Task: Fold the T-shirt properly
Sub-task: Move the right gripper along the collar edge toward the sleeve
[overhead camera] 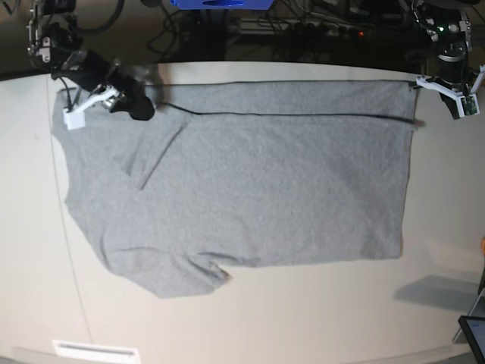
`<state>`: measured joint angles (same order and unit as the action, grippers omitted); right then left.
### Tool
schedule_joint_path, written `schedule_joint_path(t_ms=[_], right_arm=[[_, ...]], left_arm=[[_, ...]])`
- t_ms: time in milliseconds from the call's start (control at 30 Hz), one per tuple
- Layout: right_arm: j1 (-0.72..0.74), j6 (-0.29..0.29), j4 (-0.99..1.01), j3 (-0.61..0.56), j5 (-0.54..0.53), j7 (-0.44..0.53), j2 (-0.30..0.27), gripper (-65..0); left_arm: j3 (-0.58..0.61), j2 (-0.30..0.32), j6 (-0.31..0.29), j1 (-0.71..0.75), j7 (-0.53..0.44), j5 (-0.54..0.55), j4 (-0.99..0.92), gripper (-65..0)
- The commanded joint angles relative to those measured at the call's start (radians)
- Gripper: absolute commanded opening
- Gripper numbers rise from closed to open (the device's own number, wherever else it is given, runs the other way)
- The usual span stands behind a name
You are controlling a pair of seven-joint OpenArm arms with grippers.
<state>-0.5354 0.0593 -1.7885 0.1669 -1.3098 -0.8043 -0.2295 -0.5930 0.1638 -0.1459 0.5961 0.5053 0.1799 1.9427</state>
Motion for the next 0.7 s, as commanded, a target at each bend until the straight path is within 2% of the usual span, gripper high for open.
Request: schedule_joint_path(t_ms=[0, 667], right_arm=[[0.002, 0.014, -0.012, 0.003, -0.021, 0.007, -0.005, -34.5], [0.028, 0.015, 0.054, 0.000, -0.023, 0.007, 0.003, -34.5]], left_arm=[[-0.005, 0.012, 0.007, 0.006, -0.021, -0.004, 0.014, -65.0], [-0.009, 0.015, 0.007, 0.018, -0.021, -0.004, 0.014, -65.0]])
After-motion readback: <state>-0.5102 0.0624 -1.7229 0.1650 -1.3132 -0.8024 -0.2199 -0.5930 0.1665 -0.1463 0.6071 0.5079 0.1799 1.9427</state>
